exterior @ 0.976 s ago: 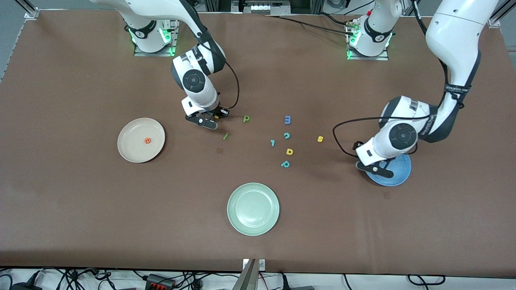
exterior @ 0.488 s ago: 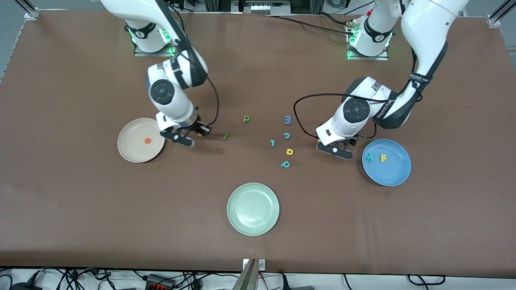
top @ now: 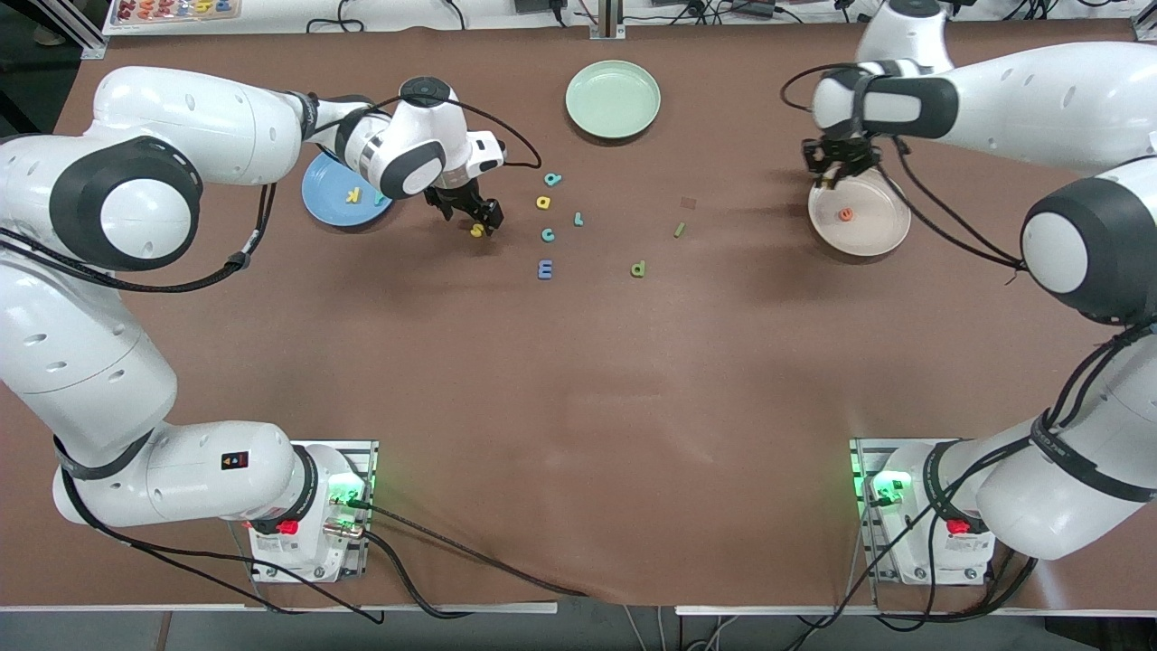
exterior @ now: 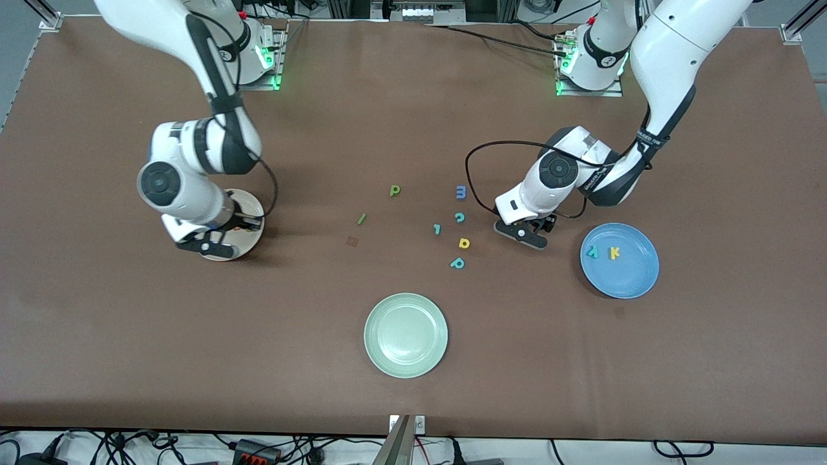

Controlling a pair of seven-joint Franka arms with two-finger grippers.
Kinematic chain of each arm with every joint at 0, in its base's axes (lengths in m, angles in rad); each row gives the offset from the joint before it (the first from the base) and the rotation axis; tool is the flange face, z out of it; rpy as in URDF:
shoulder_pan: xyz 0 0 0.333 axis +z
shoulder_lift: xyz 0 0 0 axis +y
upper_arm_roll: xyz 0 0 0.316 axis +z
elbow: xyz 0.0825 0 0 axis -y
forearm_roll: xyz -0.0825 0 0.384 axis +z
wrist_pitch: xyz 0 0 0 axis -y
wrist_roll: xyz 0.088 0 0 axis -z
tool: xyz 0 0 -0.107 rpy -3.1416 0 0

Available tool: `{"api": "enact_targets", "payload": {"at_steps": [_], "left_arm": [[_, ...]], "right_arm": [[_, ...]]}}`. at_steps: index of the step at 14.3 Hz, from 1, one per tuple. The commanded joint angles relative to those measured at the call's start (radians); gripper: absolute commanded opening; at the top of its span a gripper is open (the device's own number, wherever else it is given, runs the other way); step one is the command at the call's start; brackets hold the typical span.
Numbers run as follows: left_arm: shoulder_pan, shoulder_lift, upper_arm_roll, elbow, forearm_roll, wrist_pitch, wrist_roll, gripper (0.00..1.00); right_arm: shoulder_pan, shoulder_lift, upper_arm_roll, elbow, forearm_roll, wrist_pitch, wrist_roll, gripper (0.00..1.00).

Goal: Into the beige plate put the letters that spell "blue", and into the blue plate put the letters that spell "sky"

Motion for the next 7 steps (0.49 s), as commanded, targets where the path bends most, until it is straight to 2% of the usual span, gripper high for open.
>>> {"api": "enact_targets", "payload": {"at_steps": [1, 3, 4, 5, 6, 7], "left_arm": [[-0.017, 0.008, 0.009, 0.002, 0.114, 0.012, -0.081, 0.84], [-0.021, 0.022, 0.008, 0.002, 0.181, 0.012, -0.179, 0.68], [-0.038, 0.022, 0.008, 0.002, 0.181, 0.009, -0.194, 0.55], [-0.040, 0.020, 0.008, 0.003, 0.181, 0.004, -0.199, 0.48], [-0.038, 0.019, 0.006, 0.003, 0.181, 0.003, -0.199, 0.40], [-0.037, 0.017, 0.006, 0.002, 0.181, 0.001, -0.201, 0.32]], "right_arm": [[-0.093, 0.042, 0.007, -0.002, -0.002, -0.002, -0.184, 0.21], [-0.135, 0.070, 0.008, -0.002, -0.002, 0.017, -0.233, 0.21], [-0.136, 0.076, 0.008, -0.002, -0.002, 0.023, -0.243, 0.21], [-0.138, 0.085, 0.008, -0.004, -0.002, 0.023, -0.255, 0.22], [-0.142, 0.091, 0.008, -0.004, -0.002, 0.026, -0.257, 0.34], [-0.146, 0.093, 0.008, -0.002, 0.004, 0.027, -0.255, 0.95]]}}
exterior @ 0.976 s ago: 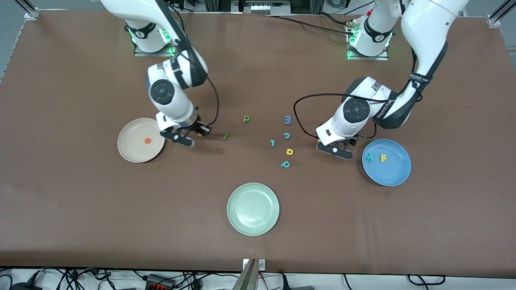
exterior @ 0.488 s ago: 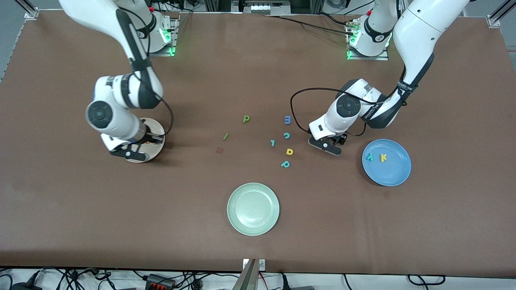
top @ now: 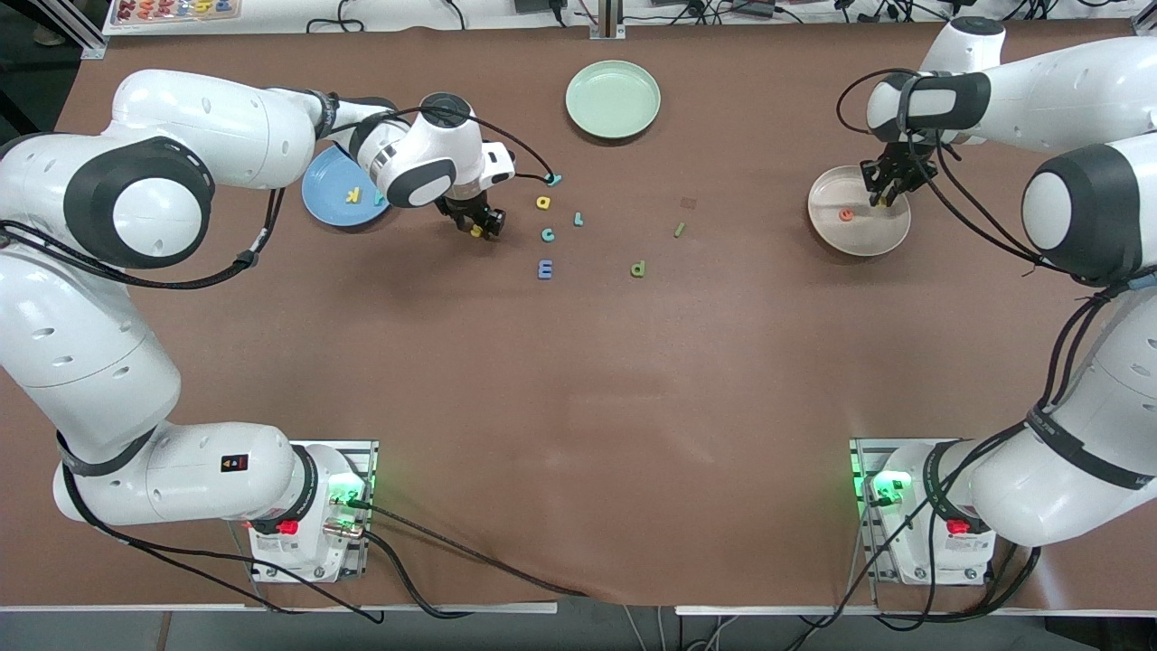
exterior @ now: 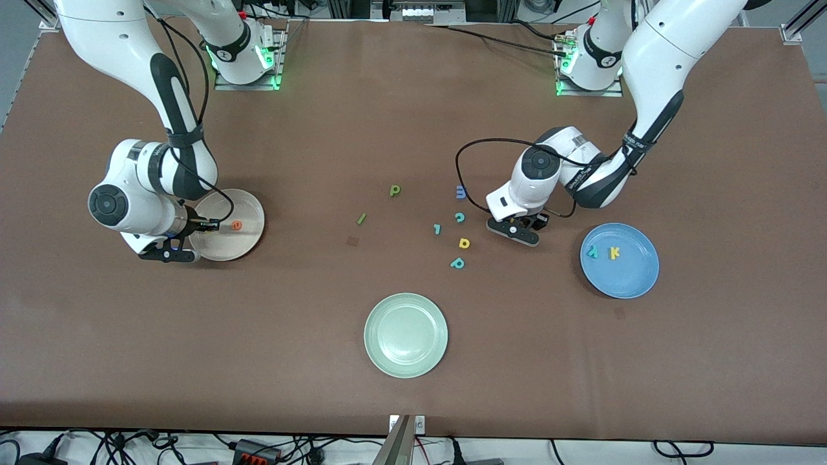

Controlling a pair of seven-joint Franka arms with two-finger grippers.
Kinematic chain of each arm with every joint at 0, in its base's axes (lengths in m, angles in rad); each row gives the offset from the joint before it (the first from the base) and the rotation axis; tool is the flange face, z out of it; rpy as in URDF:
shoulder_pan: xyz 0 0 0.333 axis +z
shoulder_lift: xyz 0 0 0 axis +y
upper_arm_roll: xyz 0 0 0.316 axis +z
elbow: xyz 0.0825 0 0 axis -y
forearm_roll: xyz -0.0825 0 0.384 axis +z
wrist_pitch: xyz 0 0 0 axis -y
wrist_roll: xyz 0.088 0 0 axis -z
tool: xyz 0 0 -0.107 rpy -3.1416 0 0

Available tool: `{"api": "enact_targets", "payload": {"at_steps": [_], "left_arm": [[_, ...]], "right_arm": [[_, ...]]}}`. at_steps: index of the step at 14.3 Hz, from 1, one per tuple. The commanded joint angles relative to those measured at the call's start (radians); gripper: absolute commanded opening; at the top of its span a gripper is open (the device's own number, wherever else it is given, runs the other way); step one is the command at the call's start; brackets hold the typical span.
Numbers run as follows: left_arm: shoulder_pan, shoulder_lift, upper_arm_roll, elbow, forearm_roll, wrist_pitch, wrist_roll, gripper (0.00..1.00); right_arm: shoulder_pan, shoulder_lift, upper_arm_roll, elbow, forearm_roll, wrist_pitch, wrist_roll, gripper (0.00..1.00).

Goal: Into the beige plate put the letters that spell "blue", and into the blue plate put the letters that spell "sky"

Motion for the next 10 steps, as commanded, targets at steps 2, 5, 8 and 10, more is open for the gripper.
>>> {"api": "enact_targets", "payload": {"at_steps": [2, 5, 8, 10], "left_arm": [[-0.002, -0.006, 0.006, 0.000, 0.029, -0.003, -0.037, 0.11], [0.005, -0.035, 0.002, 0.008, 0.029, -0.043, -0.037, 0.05], [0.020, -0.099, 0.002, 0.046, 0.029, -0.129, -0.019, 0.04], [0.070, -0.121, -0.001, 0.101, 0.029, -0.205, 0.073, 0.04]], "right_arm": [[0.002, -0.020, 0.011, 0.011, 0.006, -0.005, -0.012, 1.00], [0.051, -0.057, 0.032, 0.043, 0.018, -0.011, 0.017, 1.00], [0.152, 0.015, 0.042, 0.177, 0.025, -0.011, 0.174, 1.00], [0.219, 0.060, 0.042, 0.234, 0.025, -0.011, 0.314, 1.00]]}}
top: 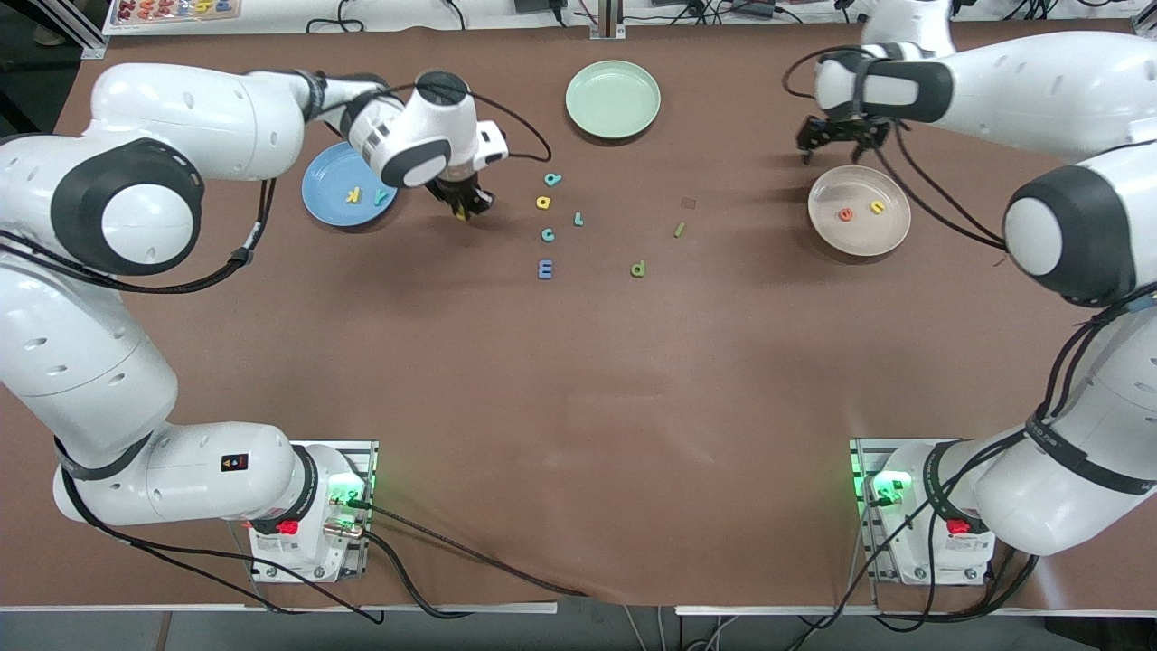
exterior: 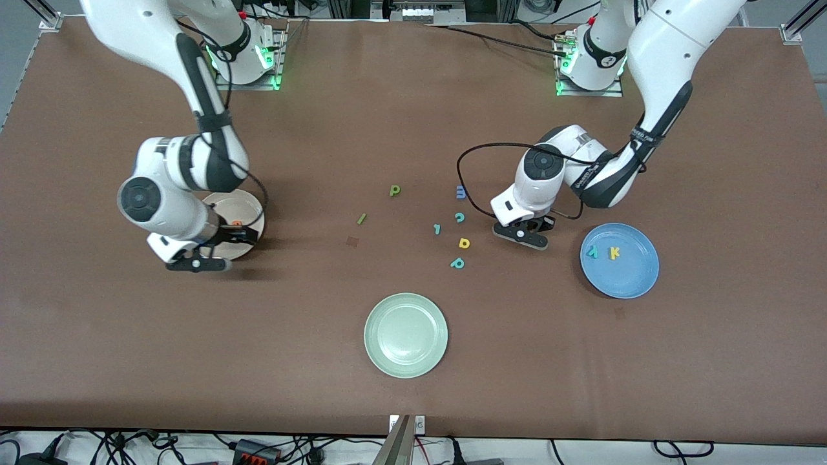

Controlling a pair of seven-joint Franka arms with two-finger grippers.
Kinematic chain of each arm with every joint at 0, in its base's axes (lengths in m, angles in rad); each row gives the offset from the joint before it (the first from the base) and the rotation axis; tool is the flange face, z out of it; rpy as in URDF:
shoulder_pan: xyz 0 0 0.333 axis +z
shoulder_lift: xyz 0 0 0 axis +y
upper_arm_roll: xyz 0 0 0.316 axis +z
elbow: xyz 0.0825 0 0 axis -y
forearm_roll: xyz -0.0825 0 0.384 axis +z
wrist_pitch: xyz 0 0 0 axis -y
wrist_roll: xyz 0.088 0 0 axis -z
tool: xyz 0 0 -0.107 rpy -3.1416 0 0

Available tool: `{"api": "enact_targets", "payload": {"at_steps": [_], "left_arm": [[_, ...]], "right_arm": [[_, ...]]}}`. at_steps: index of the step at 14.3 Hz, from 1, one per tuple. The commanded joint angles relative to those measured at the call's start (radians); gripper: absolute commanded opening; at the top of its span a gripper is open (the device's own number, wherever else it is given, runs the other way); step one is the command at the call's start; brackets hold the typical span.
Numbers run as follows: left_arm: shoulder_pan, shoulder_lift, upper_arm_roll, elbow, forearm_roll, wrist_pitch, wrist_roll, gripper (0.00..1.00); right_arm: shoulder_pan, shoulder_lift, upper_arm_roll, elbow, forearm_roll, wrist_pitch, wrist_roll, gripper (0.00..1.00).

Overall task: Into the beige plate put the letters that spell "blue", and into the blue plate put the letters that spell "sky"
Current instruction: 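Place s on blue plate while the right gripper grasps green l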

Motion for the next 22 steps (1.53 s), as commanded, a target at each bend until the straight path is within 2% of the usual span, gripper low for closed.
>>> {"api": "enact_targets", "payload": {"at_steps": [1, 4, 5, 6, 8, 10, 11, 13, 14, 15, 16, 17, 18, 19, 22], "left_arm": [[0.083, -0.055, -0.007, 0.058, 0.026, -0.108, 0.129, 0.04], [0.176, -0.055, -0.004, 0.088, 0.025, -0.184, 0.303, 0.04], [0.220, -0.050, -0.004, 0.088, 0.025, -0.181, 0.326, 0.04], [0.267, -0.038, -0.004, 0.088, 0.026, -0.176, 0.348, 0.04], [0.305, 0.005, 0.000, 0.086, 0.028, -0.143, 0.359, 0.03], [0.337, 0.026, 0.008, 0.089, 0.026, -0.069, 0.404, 0.03], [0.352, 0.049, 0.008, 0.107, 0.028, -0.037, 0.438, 0.03], [0.358, 0.083, 0.008, 0.132, 0.028, -0.014, 0.469, 0.03], [0.358, 0.097, 0.010, 0.150, 0.028, -0.014, 0.471, 0.04], [0.360, 0.102, 0.010, 0.152, 0.028, -0.014, 0.471, 0.09], [0.360, 0.105, 0.013, 0.152, 0.039, -0.014, 0.472, 0.25], [0.360, 0.105, 0.013, 0.152, 0.063, -0.014, 0.474, 0.55], [0.361, 0.105, 0.011, 0.152, 0.071, -0.012, 0.474, 0.94], [0.365, 0.099, 0.010, 0.152, 0.072, -0.012, 0.475, 1.00], [0.361, 0.068, -0.007, 0.170, 0.071, -0.027, 0.469, 1.00]], "right_arm": [[0.091, 0.088, -0.007, 0.095, 0.015, -0.011, 0.194, 1.00], [0.202, 0.133, -0.007, 0.125, 0.022, 0.001, 0.470, 1.00], [0.226, 0.148, -0.007, 0.138, 0.051, 0.006, 0.547, 1.00], [0.240, 0.163, -0.005, 0.147, 0.126, 0.021, 0.609, 1.00], [0.306, 0.185, 0.000, 0.144, 0.237, 0.061, 0.632, 1.00], [0.342, 0.194, 0.000, 0.136, 0.266, 0.087, 0.681, 1.00], [0.349, 0.194, 0.000, 0.136, 0.271, 0.095, 0.729, 0.97], [0.377, 0.205, 0.000, 0.136, 0.271, 0.096, 0.772, 0.82], [0.382, 0.214, 0.000, 0.136, 0.271, 0.096, 0.781, 0.78], [0.383, 0.214, 0.000, 0.133, 0.271, 0.092, 0.796, 0.73], [0.383, 0.214, 0.000, 0.123, 0.271, 0.090, 0.798, 0.69], [0.383, 0.214, 0.000, 0.112, 0.269, 0.089, 0.798, 0.69], [0.383, 0.214, 0.000, 0.110, 0.271, 0.083, 0.798, 0.68], [0.383, 0.214, 0.000, 0.109, 0.271, 0.083, 0.798, 0.68], [0.388, 0.212, 0.000, 0.104, 0.269, 0.073, 0.795, 0.63]]}}
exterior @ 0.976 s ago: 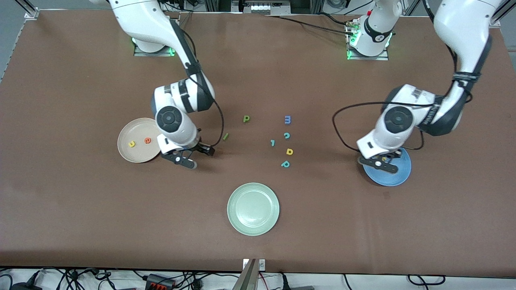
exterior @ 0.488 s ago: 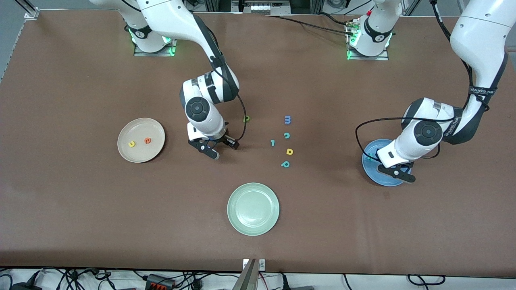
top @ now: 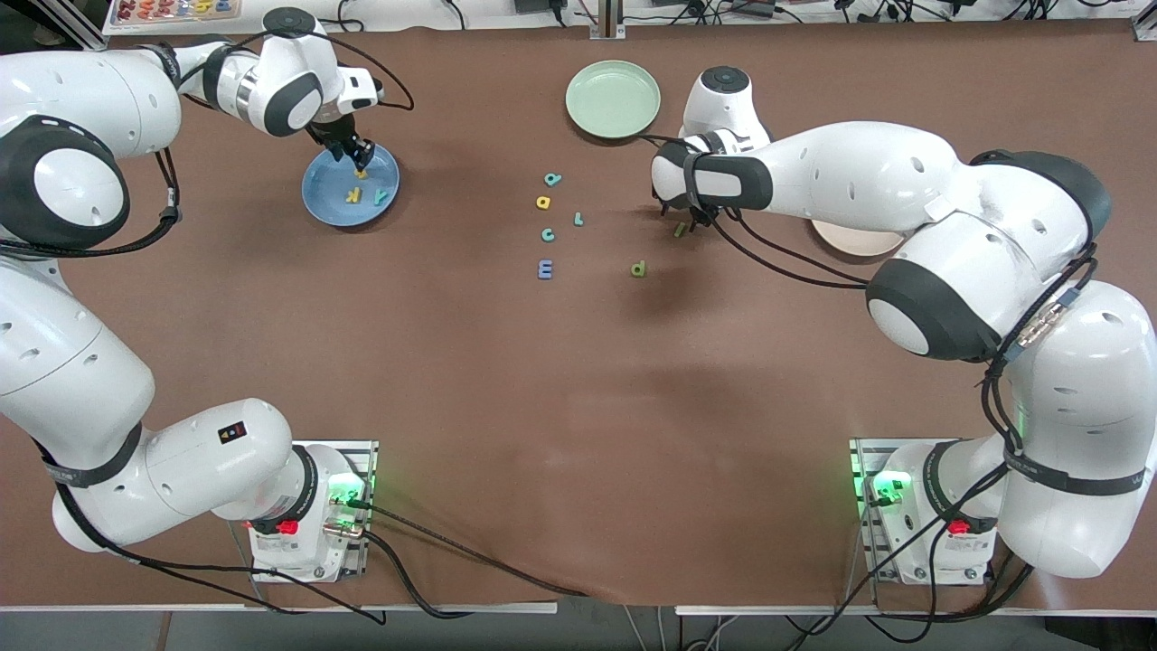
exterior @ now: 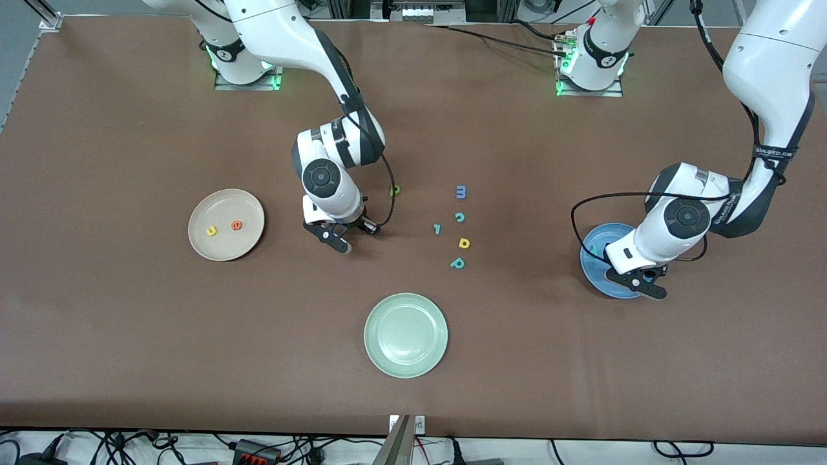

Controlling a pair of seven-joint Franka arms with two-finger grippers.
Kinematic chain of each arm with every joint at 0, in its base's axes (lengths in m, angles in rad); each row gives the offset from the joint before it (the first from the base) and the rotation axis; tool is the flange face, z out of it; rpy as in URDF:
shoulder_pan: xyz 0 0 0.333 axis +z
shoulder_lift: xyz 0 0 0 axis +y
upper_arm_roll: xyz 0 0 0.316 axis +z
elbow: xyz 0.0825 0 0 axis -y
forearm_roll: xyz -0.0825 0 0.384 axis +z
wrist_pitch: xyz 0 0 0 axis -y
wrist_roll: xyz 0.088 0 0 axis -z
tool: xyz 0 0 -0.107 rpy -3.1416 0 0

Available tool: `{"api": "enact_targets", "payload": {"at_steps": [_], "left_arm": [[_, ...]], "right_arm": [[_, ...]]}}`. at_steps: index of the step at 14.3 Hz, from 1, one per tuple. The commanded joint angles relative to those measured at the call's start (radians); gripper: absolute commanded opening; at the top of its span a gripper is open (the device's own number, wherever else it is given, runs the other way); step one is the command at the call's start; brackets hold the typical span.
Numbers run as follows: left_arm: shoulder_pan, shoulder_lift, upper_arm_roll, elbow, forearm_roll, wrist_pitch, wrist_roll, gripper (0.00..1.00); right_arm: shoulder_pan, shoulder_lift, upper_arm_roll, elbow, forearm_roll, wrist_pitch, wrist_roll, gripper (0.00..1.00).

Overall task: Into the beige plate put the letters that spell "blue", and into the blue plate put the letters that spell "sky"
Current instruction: 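Place s on blue plate while the right gripper grasps green l, then raise the left gripper to rest while the right gripper carries green l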

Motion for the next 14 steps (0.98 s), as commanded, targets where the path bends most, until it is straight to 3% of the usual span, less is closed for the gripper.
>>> {"api": "enact_targets", "payload": {"at_steps": [1, 4, 7, 10, 14], "left_arm": [[0.005, -0.039, -0.030, 0.024, 0.023, -0.033, 0.006, 1.00], [0.005, -0.099, -0.107, 0.109, -0.039, -0.265, -0.008, 1.00], [-0.005, -0.097, -0.144, 0.333, -0.192, -0.601, -0.009, 1.00], [-0.007, -0.099, -0.147, 0.496, -0.273, -0.795, -0.008, 1.00], [-0.008, -0.099, -0.194, 0.666, -0.277, -0.906, -0.009, 1.00]], "right_arm": [[0.021, -0.008, -0.008, -0.009, 0.015, -0.022, 0.012, 0.61], [0.022, -0.016, -0.008, -0.009, 0.015, -0.058, 0.012, 0.60], [0.021, -0.014, -0.008, -0.009, 0.014, -0.069, 0.007, 0.54], [0.018, -0.014, -0.008, -0.009, 0.015, -0.069, -0.005, 0.34], [0.011, -0.025, -0.012, 0.000, 0.014, -0.071, -0.052, 0.15]]}}
